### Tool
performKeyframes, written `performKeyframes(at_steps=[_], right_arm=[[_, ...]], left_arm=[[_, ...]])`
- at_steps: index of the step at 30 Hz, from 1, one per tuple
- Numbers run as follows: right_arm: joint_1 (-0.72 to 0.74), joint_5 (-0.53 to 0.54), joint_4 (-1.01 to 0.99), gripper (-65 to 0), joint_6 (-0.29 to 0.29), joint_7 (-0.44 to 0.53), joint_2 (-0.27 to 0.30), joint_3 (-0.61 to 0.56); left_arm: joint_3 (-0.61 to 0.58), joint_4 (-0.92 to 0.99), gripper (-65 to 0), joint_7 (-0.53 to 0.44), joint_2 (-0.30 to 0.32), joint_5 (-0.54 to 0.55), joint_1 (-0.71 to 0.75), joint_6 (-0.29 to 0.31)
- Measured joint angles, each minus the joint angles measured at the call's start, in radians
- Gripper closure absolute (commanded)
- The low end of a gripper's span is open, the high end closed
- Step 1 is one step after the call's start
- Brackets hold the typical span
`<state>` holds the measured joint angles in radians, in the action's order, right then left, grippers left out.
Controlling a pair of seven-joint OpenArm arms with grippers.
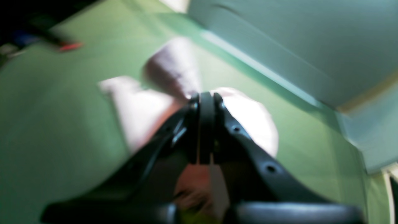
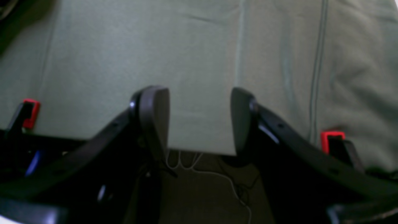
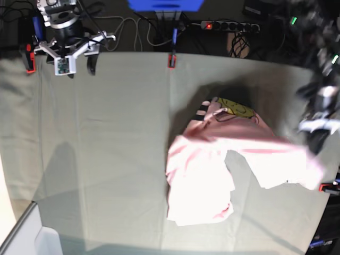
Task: Layout the t-shirt on the table in an organized manner, then fold the t-shirt properly
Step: 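Lift the grasped shirt edge with the left gripper and pull it outward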
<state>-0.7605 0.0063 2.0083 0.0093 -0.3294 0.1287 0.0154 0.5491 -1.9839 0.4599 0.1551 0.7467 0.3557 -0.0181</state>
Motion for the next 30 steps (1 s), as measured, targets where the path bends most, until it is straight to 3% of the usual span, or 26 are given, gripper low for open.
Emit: performKeyframes(at_steps=[3, 6, 12, 15, 20, 22, 25, 30], right_arm=[[0.025, -0.002, 0.0, -31.9, -0.003, -0.001, 0.001, 0.019], [0.036, -0.001, 0.0, -31.9, -0.002, 0.0, 0.001, 0.014], [0.089, -0.002, 0.0, -32.7, -0.003, 0.0, -0.002, -0.005], [0.113, -0.001, 0.0, -36.0, -0.002, 0.001, 0.005, -0.059], [0.146, -0.001, 0.001, -40.9, -0.002, 0.0, 0.035, -0.172], [0.164, 0.0, 0.001, -40.7, -0.002, -0.001, 0.052, -0.23], [0.196, -0.001, 0.002, -40.7, -0.002, -0.003, 0.06, -0.28], [0.191, -0.002, 0.0, -40.7, -0.002, -0.004, 0.06, -0.295]], left_arm=[[0.145, 0.013, -0.1, 0.002, 0.019, 0.166, 0.102, 0.016], [0.274, 0.052, -0.1, -0.019, 0.034, 0.238, 0.179, 0.015], [0.355, 0.172, -0.1, -0.007, 0.017, 0.264, 0.221, 0.015], [0.374, 0.224, -0.1, -0.018, -0.005, 0.277, 0.237, 0.115], [0.371, 0.298, -0.1, 0.001, -0.037, 0.269, 0.243, 0.225], [0.371, 0.31, -0.3, -0.009, -0.029, 0.272, 0.238, 0.232], [0.371, 0.322, -6.7, -0.006, -0.027, 0.272, 0.236, 0.197], [0.367, 0.337, -34.2, -0.012, -0.016, 0.259, 0.119, 0.097]])
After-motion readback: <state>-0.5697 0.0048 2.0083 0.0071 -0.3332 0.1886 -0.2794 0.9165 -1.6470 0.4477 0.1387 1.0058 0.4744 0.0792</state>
